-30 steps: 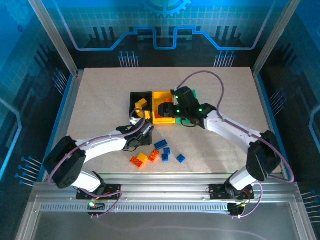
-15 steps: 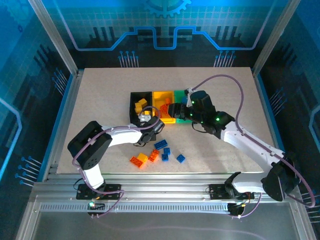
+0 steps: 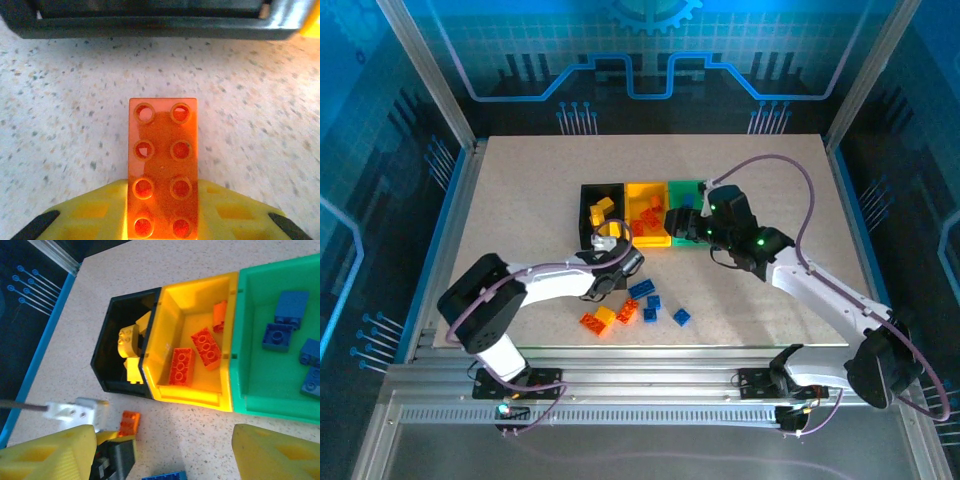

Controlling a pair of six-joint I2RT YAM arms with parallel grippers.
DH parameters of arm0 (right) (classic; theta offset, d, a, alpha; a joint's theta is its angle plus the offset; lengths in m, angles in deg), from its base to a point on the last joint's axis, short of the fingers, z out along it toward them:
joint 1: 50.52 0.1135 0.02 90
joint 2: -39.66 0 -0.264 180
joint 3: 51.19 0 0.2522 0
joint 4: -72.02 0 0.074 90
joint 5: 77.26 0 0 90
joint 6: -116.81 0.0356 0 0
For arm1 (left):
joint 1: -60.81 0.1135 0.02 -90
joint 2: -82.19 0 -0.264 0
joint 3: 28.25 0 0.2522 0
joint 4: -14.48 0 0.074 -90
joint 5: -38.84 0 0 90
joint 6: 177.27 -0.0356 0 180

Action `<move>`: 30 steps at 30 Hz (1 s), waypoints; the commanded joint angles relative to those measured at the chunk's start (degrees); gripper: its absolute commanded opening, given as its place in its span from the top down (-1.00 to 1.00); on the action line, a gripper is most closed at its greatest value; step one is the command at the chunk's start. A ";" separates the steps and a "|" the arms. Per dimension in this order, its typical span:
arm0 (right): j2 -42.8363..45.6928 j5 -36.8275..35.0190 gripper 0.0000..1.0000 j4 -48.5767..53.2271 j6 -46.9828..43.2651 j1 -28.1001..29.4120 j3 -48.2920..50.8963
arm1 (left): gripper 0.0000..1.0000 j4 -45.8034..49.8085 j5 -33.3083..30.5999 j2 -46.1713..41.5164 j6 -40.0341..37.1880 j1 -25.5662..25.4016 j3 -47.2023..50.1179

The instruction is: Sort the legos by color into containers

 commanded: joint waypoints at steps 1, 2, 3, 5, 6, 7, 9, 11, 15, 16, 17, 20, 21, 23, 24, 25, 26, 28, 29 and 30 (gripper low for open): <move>2.52 -0.41 -0.47 -1.19 1.40 -1.43 1.72 | 0.42 6.14 -0.59 -7.21 0.34 -2.44 -1.62; 3.05 -0.45 -0.47 -1.04 1.59 -1.74 2.38 | 0.41 7.22 -0.62 -8.52 -0.14 -3.01 -2.79; 3.59 -0.63 -0.47 -0.90 1.84 -2.07 3.16 | 0.41 7.81 -0.29 -9.43 -0.62 -3.32 -3.79; 4.64 -0.94 -0.47 -0.41 2.42 -2.87 4.90 | 0.41 8.08 1.23 -9.78 -1.89 -3.37 -7.41; 5.11 -0.95 -0.47 -0.31 2.61 -3.23 5.35 | 0.41 8.08 1.55 -9.17 -2.49 -3.37 -9.26; 5.68 -1.06 -0.47 0.01 3.04 -3.67 7.05 | 0.40 8.03 1.74 -8.05 -3.37 -3.37 -11.87; 6.59 -0.99 -0.47 0.66 3.25 -4.29 8.57 | 0.39 7.83 1.68 -4.12 -5.26 -3.28 -17.30; 7.48 -1.12 -0.47 1.97 3.44 -4.60 9.61 | 0.38 7.81 1.53 1.22 -7.34 -2.75 -23.74; 9.37 -1.56 -0.47 4.36 3.27 -4.93 11.19 | 0.38 8.65 3.19 11.68 -9.36 0.96 -34.61; 9.98 -1.52 -0.47 5.14 3.29 -5.00 11.55 | 0.39 9.45 3.77 14.36 -9.34 2.31 -37.35; 10.43 -1.39 -0.47 5.75 3.19 -5.04 11.89 | 0.40 10.09 4.42 16.67 -9.45 3.68 -39.64; 11.49 -0.38 -0.47 7.62 3.08 -5.04 12.72 | 0.41 11.70 5.11 22.37 -9.31 6.48 -45.33; 11.71 0.04 -0.47 8.21 3.11 -5.00 13.06 | 0.41 12.10 5.37 23.70 -9.27 7.02 -46.63; 12.24 0.78 -0.47 9.36 3.18 -4.91 14.01 | 0.40 13.65 5.92 26.82 -9.30 7.89 -50.20; 12.35 1.12 -0.47 9.82 3.17 -4.87 14.51 | 0.38 14.35 6.12 28.21 -9.37 7.99 -51.71; 12.36 1.74 -0.47 10.48 3.08 -4.94 14.83 | 0.32 15.16 6.13 29.31 -9.47 8.08 -53.21; 12.20 2.64 -0.48 11.11 2.75 -4.89 15.10 | 0.24 15.89 6.14 30.32 -9.53 8.15 -54.17; 11.77 4.12 -0.48 13.01 2.25 -4.81 15.23 | 0.06 16.26 6.52 30.90 -9.47 8.24 -55.18; 11.56 5.16 -0.49 13.88 1.80 -4.83 15.40 | -0.04 16.28 6.86 30.70 -9.41 8.24 -55.26; 11.24 6.19 -0.50 14.58 1.39 -4.70 15.60 | -0.13 16.18 7.36 30.32 -9.39 8.27 -55.21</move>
